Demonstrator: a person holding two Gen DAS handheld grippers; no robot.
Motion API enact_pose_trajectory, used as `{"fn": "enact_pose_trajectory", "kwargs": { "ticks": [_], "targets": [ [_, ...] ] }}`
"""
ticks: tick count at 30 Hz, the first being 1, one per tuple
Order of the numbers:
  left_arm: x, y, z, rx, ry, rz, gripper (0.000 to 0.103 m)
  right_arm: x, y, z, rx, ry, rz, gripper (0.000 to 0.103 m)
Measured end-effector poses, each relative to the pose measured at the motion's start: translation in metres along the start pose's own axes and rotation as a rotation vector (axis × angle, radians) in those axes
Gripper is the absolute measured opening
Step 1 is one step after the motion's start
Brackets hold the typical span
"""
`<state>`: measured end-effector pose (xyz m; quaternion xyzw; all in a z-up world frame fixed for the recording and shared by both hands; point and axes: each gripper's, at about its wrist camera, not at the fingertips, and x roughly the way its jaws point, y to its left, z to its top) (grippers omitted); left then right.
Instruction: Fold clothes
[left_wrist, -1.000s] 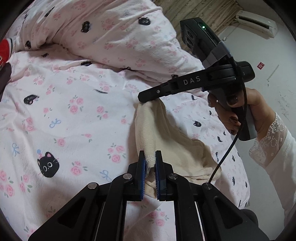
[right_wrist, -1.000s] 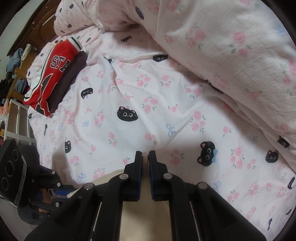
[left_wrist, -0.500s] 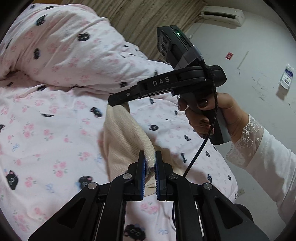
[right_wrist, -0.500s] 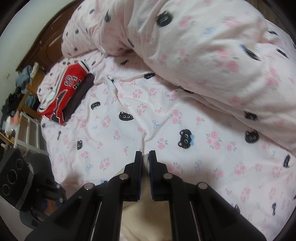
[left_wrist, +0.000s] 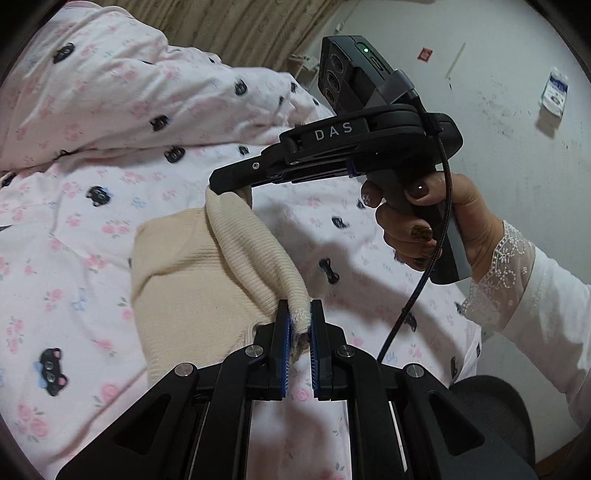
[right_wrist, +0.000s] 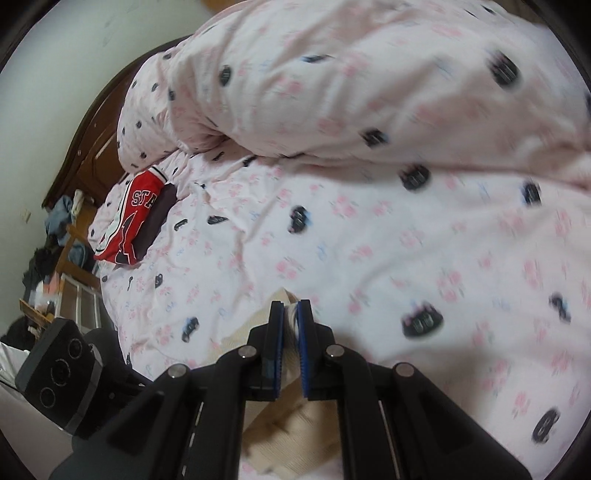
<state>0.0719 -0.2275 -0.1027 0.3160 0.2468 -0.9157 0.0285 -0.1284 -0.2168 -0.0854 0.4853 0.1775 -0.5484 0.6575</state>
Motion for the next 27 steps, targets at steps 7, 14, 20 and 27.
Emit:
{"fn": "enact_pose_trajectory", "kwargs": {
  "ticks": [7, 14, 20, 27],
  "targets": [
    [0.027, -0.01, -0.009, 0.034, 0.042, 0.015, 0.008, 0.002, -0.032, -0.031, 0.077, -0.029, 0.003, 0.012],
    [0.023, -0.019, -0.019, 0.088, 0.025, 0.003, 0.022, -0.011, -0.054, -0.047, 0.15, -0.104, -0.099, 0.019],
    [-0.009, -0.02, -0.011, 0.084, -0.077, -0.054, 0.023, -0.043, -0.034, -0.054, 0.125, -0.231, -0.255, 0.019],
    [-0.012, 0.032, -0.005, -0.014, -0.067, 0.174, 0.023, -0.028, 0.024, -0.068, -0.026, -0.204, -0.255, 0.019]
  ]
}}
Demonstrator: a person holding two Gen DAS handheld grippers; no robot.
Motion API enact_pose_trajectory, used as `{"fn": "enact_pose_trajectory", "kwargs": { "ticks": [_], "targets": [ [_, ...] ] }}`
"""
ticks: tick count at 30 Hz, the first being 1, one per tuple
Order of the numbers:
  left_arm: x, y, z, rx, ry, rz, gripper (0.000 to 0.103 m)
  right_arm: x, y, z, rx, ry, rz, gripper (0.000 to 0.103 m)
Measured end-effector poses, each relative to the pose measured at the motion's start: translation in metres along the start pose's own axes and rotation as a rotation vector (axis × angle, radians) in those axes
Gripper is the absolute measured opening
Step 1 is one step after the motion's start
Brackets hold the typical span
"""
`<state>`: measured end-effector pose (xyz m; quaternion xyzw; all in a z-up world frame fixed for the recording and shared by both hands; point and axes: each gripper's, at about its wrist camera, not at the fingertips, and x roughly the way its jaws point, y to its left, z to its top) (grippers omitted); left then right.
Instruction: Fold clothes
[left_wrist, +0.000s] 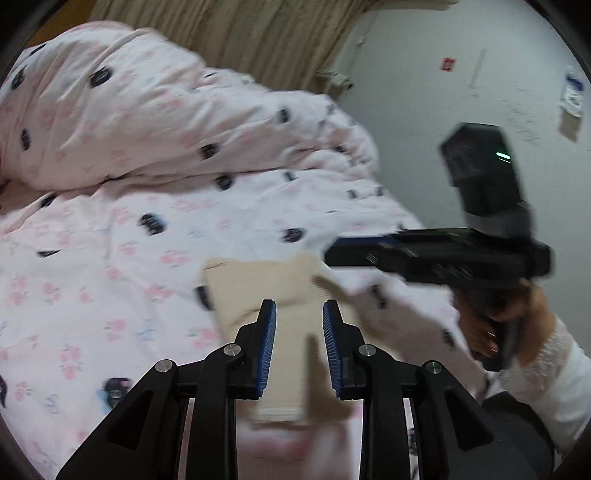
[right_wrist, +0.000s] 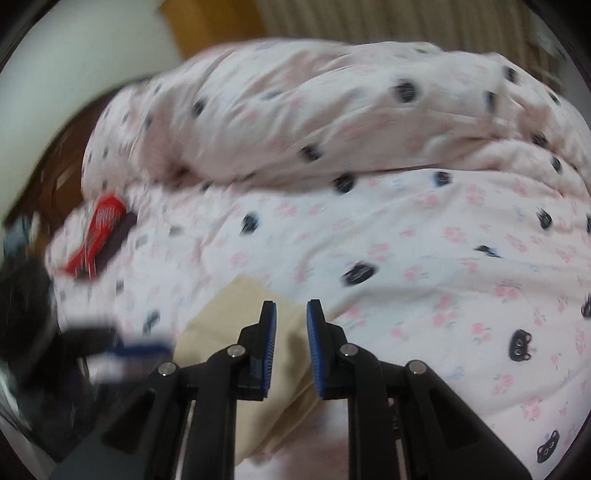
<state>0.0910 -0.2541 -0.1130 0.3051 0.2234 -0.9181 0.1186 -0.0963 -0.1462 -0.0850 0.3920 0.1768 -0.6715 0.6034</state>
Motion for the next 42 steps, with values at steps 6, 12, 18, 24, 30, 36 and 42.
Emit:
{"fn": "enact_pose_trajectory", "kwargs": {
  "ticks": [6, 12, 18, 24, 30, 36, 42],
  "targets": [
    [0.022, 0.009, -0.015, 0.01, 0.108, 0.065, 0.023, 0.038, 0.029, -0.026, -0.106, 0.165, 0.013, 0.035],
    [0.018, 0.009, -0.021, -0.002, 0.099, 0.057, 0.023, 0.027, 0.037, -0.047, -0.18, 0.186, -0.032, 0.036],
    [-0.001, 0.006, -0.016, -0.021, 0.089, -0.007, 0.023, 0.014, 0.053, -0.058, -0.255, 0.17, -0.049, 0.048],
    [0.009, 0.0, -0.031, 0.0, 0.156, 0.011, 0.023, 0.011, 0.052, -0.056, -0.267, 0.16, -0.047, 0.048],
    [-0.005, 0.001, -0.028, -0.043, 0.114, -0.01, 0.023, 0.001, 0.034, 0.001, -0.144, 0.039, -0.009, 0.048],
    [-0.006, -0.01, -0.034, -0.008, 0.125, -0.024, 0.023, 0.067, 0.04, 0.052, -0.172, 0.194, 0.077, 0.045],
    [0.005, -0.01, -0.039, -0.001, 0.156, -0.01, 0.023, 0.115, 0.032, 0.065, -0.074, 0.338, 0.144, 0.033]
  ]
}}
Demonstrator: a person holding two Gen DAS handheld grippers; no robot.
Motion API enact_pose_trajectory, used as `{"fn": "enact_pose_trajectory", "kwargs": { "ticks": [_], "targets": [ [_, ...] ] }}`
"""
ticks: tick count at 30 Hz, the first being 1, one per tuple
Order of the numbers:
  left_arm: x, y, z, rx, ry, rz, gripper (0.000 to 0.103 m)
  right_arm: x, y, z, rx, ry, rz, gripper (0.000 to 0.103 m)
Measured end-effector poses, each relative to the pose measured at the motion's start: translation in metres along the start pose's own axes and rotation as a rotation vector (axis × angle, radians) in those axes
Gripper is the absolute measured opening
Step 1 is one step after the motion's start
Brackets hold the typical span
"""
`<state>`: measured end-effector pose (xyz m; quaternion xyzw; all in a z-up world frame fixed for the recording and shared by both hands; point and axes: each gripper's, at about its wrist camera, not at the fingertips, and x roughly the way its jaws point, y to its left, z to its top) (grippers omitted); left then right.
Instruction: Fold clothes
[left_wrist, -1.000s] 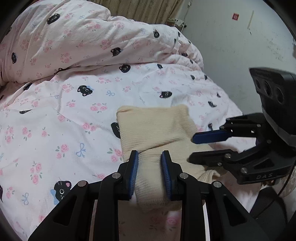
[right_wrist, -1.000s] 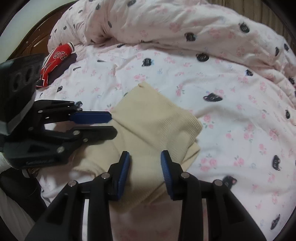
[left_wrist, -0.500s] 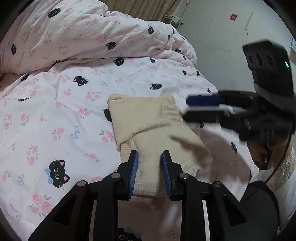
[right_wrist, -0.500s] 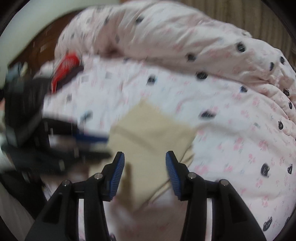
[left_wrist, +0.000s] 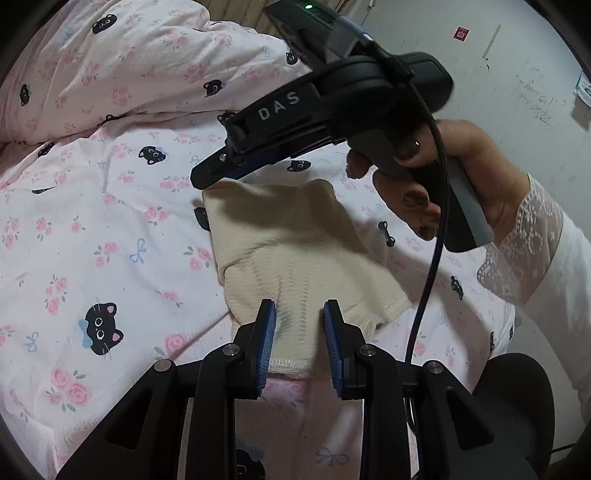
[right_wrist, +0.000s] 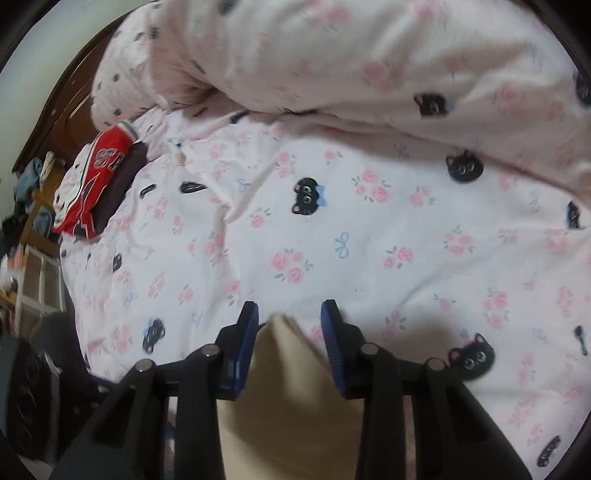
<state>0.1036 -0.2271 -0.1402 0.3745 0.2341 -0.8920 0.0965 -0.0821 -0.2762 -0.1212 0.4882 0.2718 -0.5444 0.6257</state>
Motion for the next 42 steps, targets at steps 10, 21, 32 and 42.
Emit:
{"fn": "enact_pose_trajectory", "kwargs": {
  "ticks": [10, 21, 32, 42],
  "targets": [
    [0.007, -0.01, -0.007, 0.034, 0.011, 0.033, 0.023, 0.008, -0.02, 0.001, 0.13, 0.027, 0.122, 0.003],
    [-0.013, -0.003, 0.0, 0.0, -0.067, 0.012, 0.024, -0.023, -0.042, -0.01, 0.261, -0.131, 0.077, 0.053],
    [-0.028, 0.041, 0.01, -0.173, -0.119, -0.039, 0.024, -0.082, -0.062, -0.114, 0.521, -0.334, 0.129, 0.06],
    [0.009, 0.022, -0.01, -0.082, -0.011, 0.009, 0.024, -0.054, -0.071, -0.188, 0.697, -0.245, 0.218, 0.061]
  ]
}}
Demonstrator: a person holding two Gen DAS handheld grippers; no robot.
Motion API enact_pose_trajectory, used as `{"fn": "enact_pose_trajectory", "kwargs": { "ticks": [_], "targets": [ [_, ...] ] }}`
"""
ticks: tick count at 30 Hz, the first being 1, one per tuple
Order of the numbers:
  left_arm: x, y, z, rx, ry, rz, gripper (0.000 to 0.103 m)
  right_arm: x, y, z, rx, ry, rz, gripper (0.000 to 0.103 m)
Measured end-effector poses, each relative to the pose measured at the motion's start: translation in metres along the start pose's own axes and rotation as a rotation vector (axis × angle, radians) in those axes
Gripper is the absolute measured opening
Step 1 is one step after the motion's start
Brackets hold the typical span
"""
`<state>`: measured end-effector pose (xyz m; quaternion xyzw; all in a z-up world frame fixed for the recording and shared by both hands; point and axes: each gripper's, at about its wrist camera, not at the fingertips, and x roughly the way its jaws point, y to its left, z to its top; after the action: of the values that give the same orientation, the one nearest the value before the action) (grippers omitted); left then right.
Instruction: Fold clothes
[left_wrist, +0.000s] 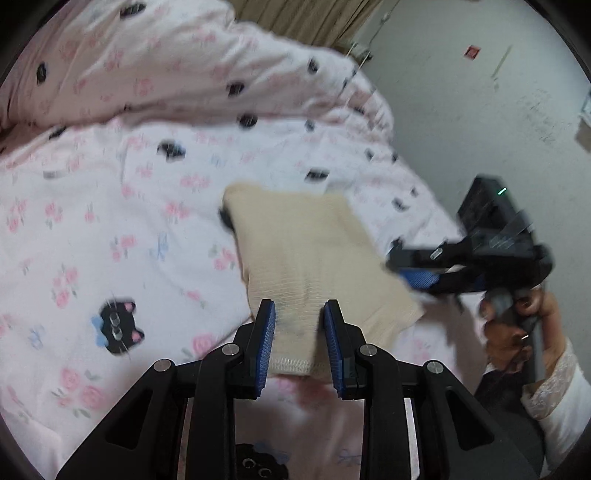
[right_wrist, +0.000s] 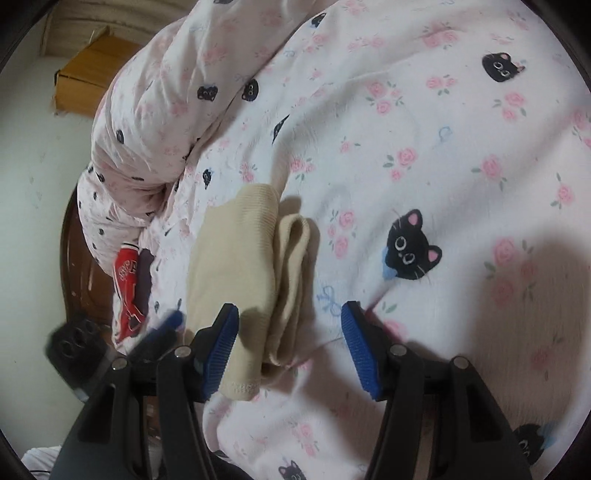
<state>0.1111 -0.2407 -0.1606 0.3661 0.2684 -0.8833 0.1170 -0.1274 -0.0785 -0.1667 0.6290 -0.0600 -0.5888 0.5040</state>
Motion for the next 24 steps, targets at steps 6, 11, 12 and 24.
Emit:
{"fn": "enact_pose_trajectory", "kwargs": {
  "ticks": [6, 11, 12, 24],
  "targets": [
    [0.009, 0.012, -0.005, -0.059, 0.03, 0.005, 0.025, 0.013, 0.0, -0.001, -0.02, 0.034, 0.05, 0.061],
    [0.011, 0.01, -0.009, -0.045, 0.022, 0.019, 0.025, 0.022, 0.007, -0.002, -0.053, 0.043, 0.047, 0.064],
    [0.012, 0.009, -0.009, -0.043, 0.021, 0.02, 0.025, 0.024, 0.008, -0.002, -0.057, 0.043, 0.044, 0.064],
    [0.011, 0.011, -0.008, -0.046, 0.018, 0.016, 0.025, 0.038, 0.02, -0.002, -0.095, 0.053, 0.04, 0.064]
  ]
}}
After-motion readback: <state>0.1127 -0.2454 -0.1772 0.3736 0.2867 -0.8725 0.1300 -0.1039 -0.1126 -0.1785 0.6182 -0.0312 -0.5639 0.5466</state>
